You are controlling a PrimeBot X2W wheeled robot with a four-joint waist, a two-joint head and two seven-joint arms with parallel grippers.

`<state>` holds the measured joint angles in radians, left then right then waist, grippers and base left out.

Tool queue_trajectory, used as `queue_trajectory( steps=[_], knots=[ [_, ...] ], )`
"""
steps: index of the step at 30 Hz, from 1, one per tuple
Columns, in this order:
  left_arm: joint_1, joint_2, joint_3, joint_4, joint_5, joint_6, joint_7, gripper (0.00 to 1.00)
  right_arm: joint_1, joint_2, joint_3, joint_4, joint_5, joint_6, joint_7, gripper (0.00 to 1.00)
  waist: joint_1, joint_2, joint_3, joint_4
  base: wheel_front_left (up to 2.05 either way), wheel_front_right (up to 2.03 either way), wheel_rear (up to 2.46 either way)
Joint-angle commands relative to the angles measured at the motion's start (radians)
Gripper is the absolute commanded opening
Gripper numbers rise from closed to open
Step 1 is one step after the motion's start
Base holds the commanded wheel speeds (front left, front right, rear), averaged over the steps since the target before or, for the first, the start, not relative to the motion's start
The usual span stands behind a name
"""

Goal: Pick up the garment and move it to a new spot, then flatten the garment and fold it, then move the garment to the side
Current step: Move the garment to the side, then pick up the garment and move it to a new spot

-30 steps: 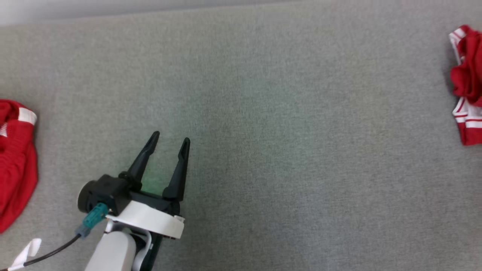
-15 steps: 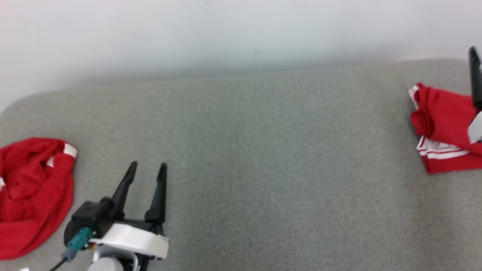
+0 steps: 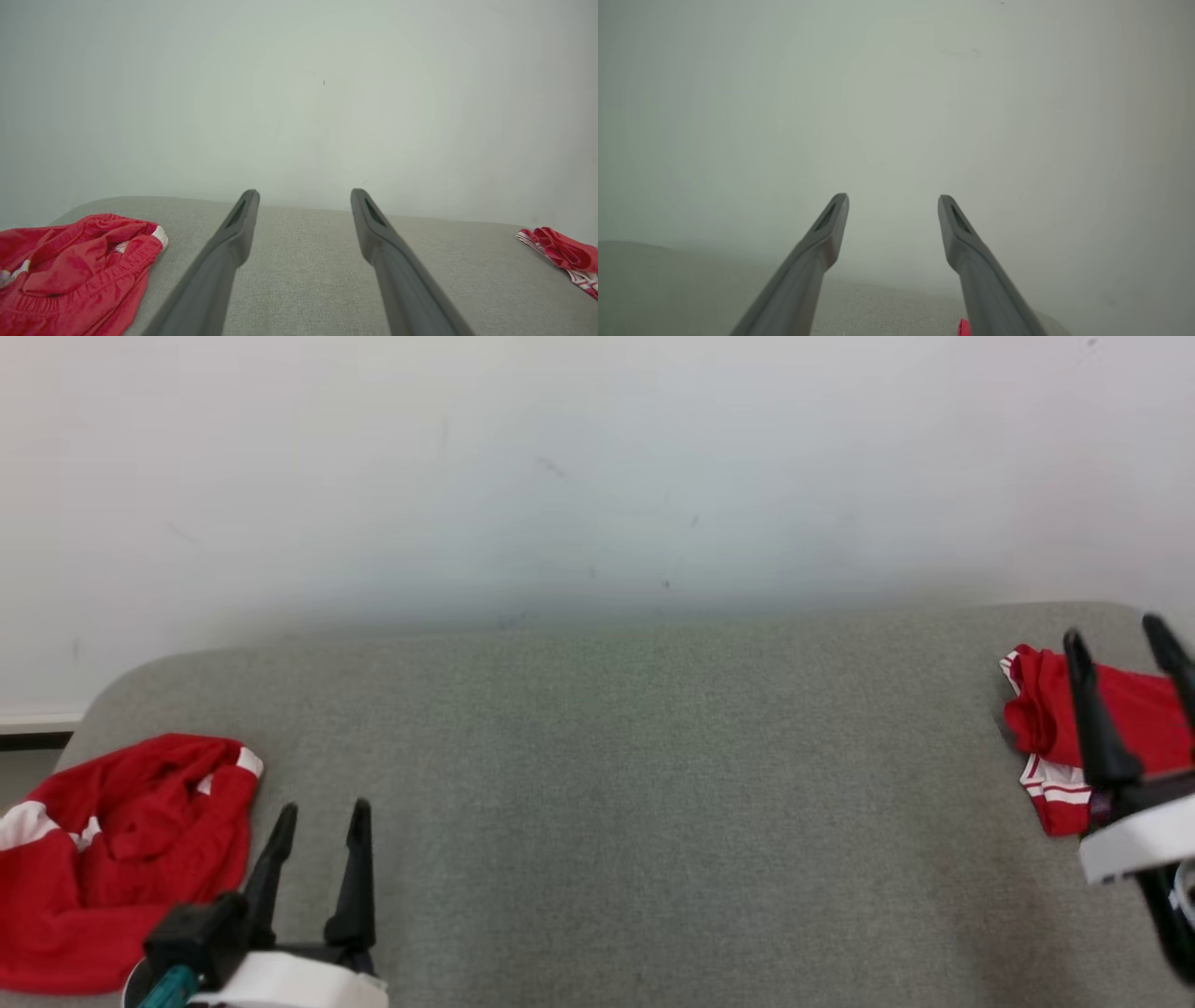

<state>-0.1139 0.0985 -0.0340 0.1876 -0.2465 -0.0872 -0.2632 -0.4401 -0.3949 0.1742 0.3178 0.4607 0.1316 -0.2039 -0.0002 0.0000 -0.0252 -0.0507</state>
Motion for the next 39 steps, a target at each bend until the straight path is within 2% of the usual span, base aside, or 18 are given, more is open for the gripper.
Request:
queue_trajectory(
  steps=[1, 10, 20, 27, 39],
  knots=[
    [0.032, -0.005, 0.012, -0.007, 0.015, 0.002, -0.002, 1.0, 0.073, 0.016, -0.017, -0.044, -0.014, -0.002, -0.01, 1.0, 0.0002, 0.0, -0.015, 0.002, 0.0, 0.0, 0.0],
    [0.125, -0.027, 0.036, -0.036, 0.035, 0.004, -0.002, 1.0, 0.333, 0.155, -0.102, -0.175, -0.054, -0.002, -0.035, 1.0, 0.0002, 0.0, -0.041, 0.005, 0.0, 0.0, 0.0],
    [0.165, -0.042, 0.056, -0.042, 0.064, -0.01, -0.002, 1.0, 0.457, 0.241, -0.105, -0.181, -0.085, -0.002, -0.058, 1.0, 0.0002, 0.0, -0.033, 0.003, 0.0, 0.0, 0.0],
    [0.159, -0.045, 0.067, -0.025, 0.065, -0.018, -0.002, 1.0, 0.434, 0.268, -0.067, -0.127, -0.101, -0.002, -0.061, 1.0, 0.0002, 0.0, -0.036, -0.009, 0.0, 0.0, 0.0],
    [0.141, -0.046, 0.059, -0.012, 0.053, -0.025, -0.002, 1.0, 0.421, 0.281, -0.071, -0.128, -0.113, -0.002, -0.061, 1.0, 0.0002, 0.0, -0.031, -0.017, 0.0, 0.0, 0.0]
  ],
)
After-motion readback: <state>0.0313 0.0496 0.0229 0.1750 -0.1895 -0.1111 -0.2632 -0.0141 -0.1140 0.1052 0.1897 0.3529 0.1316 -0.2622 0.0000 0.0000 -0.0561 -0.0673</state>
